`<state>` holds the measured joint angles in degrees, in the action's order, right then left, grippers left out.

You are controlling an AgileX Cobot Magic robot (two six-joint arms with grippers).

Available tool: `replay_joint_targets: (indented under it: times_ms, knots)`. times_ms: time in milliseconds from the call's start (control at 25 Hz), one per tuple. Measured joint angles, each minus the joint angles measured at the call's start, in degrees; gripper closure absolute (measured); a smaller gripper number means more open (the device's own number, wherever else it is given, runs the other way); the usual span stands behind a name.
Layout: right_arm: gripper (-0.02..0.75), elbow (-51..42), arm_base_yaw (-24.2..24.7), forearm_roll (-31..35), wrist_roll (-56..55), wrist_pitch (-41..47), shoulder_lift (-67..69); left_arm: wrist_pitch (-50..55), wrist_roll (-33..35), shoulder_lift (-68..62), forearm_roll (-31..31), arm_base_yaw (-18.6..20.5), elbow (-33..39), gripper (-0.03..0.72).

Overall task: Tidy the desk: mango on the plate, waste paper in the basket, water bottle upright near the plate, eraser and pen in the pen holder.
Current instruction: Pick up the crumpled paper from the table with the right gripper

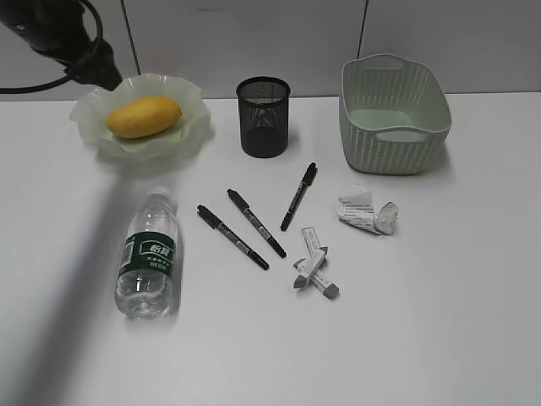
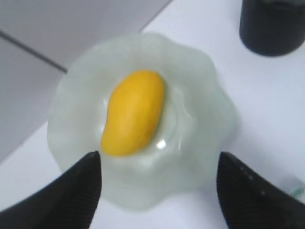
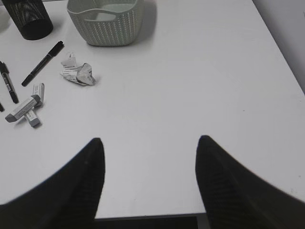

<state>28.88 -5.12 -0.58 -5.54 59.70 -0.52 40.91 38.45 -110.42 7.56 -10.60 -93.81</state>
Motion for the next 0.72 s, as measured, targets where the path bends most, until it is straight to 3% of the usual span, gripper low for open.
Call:
replay_joint_targets:
  times_ms: [120, 200, 360, 720]
  knots:
    - [0.256, 0.3, 0.0, 0.6, 0.0, 0.0, 0.0, 9.8, -15.4, 2.5, -8.8, 0.1, 0.0, 0.116]
    - [0.258, 1.5, 0.0, 0.6, 0.0, 0.0, 2.0, 16.5, -20.4, 4.2, -10.8, 0.6, 0.0, 0.115]
    - [0.259, 4.0, 0.0, 1.4, 0.6, -0.1, 12.9, 26.9, -24.5, 8.1, -10.7, 2.3, 0.0, 0.115]
    - [0.26, 18.1, 0.0, 12.4, 21.1, -0.2, 51.6, 28.6, -29.1, 20.3, -6.3, 6.7, 2.5, 0.115]
